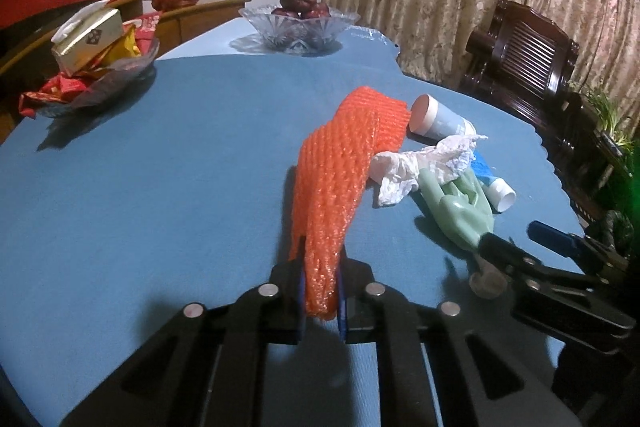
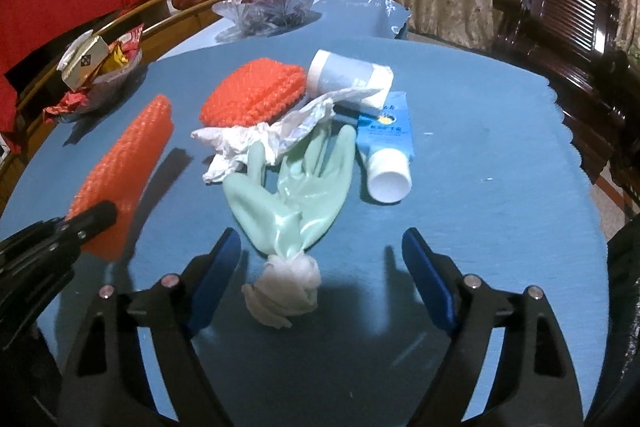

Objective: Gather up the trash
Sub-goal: 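Grasp the long orange foam net with the left tool while the right tool grasps the green glove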

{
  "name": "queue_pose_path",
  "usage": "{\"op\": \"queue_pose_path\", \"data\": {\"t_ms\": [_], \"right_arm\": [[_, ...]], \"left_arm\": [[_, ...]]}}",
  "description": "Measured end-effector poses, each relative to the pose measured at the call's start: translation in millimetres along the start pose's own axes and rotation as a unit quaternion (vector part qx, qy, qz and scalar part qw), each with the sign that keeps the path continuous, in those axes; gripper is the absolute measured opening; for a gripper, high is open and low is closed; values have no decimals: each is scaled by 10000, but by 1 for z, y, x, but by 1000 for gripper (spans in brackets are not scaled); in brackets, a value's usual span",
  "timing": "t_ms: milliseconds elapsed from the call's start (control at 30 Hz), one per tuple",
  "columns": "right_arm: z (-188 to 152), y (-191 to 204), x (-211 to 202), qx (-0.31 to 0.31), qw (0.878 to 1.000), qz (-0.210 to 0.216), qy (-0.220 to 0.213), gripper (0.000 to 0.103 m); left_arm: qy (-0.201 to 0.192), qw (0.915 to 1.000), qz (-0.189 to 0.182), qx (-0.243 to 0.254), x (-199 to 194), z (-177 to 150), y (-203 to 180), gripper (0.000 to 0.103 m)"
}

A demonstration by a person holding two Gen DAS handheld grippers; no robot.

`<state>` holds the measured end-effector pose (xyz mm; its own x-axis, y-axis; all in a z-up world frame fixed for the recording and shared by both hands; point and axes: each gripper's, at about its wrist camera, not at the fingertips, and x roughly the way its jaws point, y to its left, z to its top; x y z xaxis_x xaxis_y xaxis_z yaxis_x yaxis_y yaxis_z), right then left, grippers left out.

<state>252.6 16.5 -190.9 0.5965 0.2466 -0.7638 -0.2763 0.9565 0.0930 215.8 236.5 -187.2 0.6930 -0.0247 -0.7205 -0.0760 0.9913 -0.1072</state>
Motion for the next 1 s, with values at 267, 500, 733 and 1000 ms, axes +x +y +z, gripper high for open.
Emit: {"op": "queue_pose_path", "data": {"t_ms": [267, 500, 733, 1000], "right_arm": [[0, 12, 17, -93, 9997, -68, 225, 66], [2, 21, 25, -327, 9987, -243, 292, 56], [5, 24, 24, -377, 9986, -163, 324, 27], [6, 15, 3, -204, 9996, 44, 202, 19]], "left_arm": [[-16, 10000, 48, 61, -5, -3, 2, 11], [-11, 10000, 74, 63, -8, -6, 3, 11], [-12, 10000, 65, 72, -11, -7, 1, 11], [-24, 9999, 59, 100, -18, -8, -4, 11]]}}
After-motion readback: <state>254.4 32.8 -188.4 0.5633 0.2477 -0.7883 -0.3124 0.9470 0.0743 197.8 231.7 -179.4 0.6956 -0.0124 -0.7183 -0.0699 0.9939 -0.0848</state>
